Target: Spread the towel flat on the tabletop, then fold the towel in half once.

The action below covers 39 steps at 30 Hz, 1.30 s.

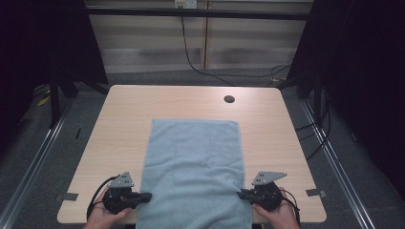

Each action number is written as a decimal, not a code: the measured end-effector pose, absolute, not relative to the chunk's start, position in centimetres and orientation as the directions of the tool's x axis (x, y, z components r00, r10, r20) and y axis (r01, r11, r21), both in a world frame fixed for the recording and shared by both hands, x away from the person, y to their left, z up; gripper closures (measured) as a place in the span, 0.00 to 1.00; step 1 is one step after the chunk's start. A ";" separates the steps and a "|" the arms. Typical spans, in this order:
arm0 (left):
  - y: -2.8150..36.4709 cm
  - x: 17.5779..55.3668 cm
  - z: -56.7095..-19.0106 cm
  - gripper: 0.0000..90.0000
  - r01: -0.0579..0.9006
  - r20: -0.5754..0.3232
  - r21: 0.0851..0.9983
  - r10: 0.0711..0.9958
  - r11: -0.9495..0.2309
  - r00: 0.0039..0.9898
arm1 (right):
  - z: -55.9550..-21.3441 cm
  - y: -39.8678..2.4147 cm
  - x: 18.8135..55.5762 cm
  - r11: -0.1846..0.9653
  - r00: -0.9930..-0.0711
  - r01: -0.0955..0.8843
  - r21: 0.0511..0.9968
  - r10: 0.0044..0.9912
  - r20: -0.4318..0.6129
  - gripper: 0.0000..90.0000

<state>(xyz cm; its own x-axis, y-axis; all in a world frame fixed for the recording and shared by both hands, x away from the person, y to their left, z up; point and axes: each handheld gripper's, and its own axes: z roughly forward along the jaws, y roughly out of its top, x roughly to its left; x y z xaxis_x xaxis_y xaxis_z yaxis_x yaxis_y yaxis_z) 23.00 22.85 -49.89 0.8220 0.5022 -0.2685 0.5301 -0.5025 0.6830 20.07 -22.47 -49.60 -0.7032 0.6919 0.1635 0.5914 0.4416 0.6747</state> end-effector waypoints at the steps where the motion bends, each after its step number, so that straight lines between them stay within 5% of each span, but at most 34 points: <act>1: 22.8 22.6 -49.8 0.99 0.520 -0.260 0.683 0.495 -0.513 0.829 | -49.6 -22.4 19.7 0.440 -0.703 0.594 0.673 0.691 0.169 0.96; 7: 22.9 20.8 -49.6 0.98 0.519 -0.275 0.675 0.473 -0.525 0.837 | -49.3 -21.7 18.1 0.477 -0.727 0.577 0.663 0.670 0.151 0.94; 10: 22.9 21.1 -49.2 0.86 0.517 -0.275 0.693 0.479 -0.503 0.834 | -48.9 -21.9 18.0 0.459 -0.721 0.573 0.679 0.676 0.152 0.86; 21: 22.1 28.3 -47.4 0.60 0.545 -0.263 0.738 0.575 -0.397 0.775 | -46.7 -22.9 22.5 0.361 -0.687 0.540 0.760 0.711 0.150 0.63; 34: 21.9 36.4 -48.0 0.53 0.588 -0.221 0.732 0.697 -0.343 0.682 | -47.3 -22.3 30.8 0.349 -0.645 0.567 0.746 0.752 0.138 0.59; 39: 21.6 38.3 -48.9 0.58 0.596 -0.195 0.721 0.723 -0.352 0.663 | -48.0 -21.1 33.7 0.372 -0.640 0.571 0.732 0.760 0.112 0.58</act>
<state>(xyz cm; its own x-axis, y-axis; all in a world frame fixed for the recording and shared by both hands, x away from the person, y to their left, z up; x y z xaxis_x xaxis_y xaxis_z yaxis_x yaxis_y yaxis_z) 38.33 21.63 -48.94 0.6627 0.7231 -0.1946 0.5963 -0.3524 0.7213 33.66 -21.13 -47.97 -0.6399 0.7602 0.1120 0.5706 0.3725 0.7319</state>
